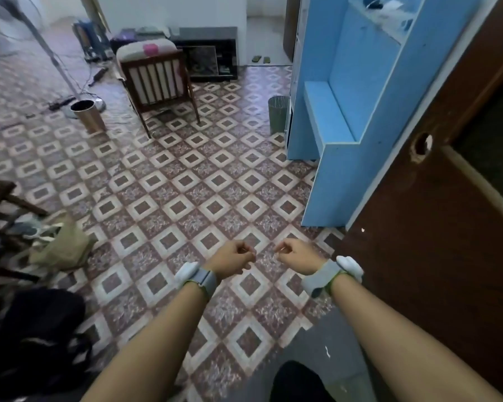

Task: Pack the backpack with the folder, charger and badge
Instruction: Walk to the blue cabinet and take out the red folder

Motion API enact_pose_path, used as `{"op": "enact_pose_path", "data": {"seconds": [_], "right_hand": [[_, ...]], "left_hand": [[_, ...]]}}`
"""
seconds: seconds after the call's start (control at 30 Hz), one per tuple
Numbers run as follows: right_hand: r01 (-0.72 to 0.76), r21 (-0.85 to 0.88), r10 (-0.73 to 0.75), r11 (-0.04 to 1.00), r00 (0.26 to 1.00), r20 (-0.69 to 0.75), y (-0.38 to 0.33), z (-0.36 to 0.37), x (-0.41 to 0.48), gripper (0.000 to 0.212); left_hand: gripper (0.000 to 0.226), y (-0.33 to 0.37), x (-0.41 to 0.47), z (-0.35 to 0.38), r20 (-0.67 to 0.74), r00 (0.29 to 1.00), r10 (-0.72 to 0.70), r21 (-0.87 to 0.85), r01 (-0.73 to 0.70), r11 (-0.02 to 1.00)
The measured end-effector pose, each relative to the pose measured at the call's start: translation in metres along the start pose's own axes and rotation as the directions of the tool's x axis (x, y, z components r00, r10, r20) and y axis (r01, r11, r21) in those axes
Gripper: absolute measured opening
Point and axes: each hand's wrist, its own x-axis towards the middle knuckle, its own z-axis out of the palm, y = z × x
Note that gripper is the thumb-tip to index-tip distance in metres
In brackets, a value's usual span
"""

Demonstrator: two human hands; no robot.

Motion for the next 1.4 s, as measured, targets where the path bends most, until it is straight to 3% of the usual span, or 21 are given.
{"op": "enact_pose_path", "data": {"seconds": [0.33, 0.6, 0.77, 1.0, 1.17, 1.4], "right_hand": [[0.108, -0.021, -0.109, 0.994, 0.991, -0.075, -0.059, -0.133, 0.271, 0.014], [0.119, -0.067, -0.123, 0.991, 0.991, -0.053, -0.116, -0.252, 0.474, 0.012], [0.149, -0.061, -0.153, 0.987, 0.985, -0.084, -0.156, -0.316, 0.615, 0.015], [0.12, 0.051, -0.101, 0.991, 0.954, -0.283, -0.21, -0.405, 0.787, 0.02], [0.056, 0.117, -0.009, 0.992, 0.931, -0.364, -0.229, -0.477, 0.907, 0.019], [0.069, 0.14, 0.004, 0.988, 0.886, -0.463, -0.233, -0.593, 1.057, 0.021]], "left_hand": [[0.01, 0.089, 0.264, -0.119, -0.074, 0.987, 0.146, 0.258, -0.123, 0.958], [0.001, 0.186, 0.453, -0.235, -0.105, 0.978, 0.182, 0.226, -0.154, 0.962], [0.011, 0.238, 0.596, -0.313, -0.111, 0.97, 0.218, 0.235, -0.187, 0.954], [0.007, 0.337, 0.775, -0.411, -0.058, 0.933, 0.355, 0.378, -0.308, 0.873], [0.006, 0.396, 0.902, -0.464, 0.016, 0.941, 0.337, 0.383, -0.317, 0.868], [0.005, 0.486, 1.086, -0.499, 0.056, 0.917, 0.394, 0.324, -0.39, 0.862]]}}
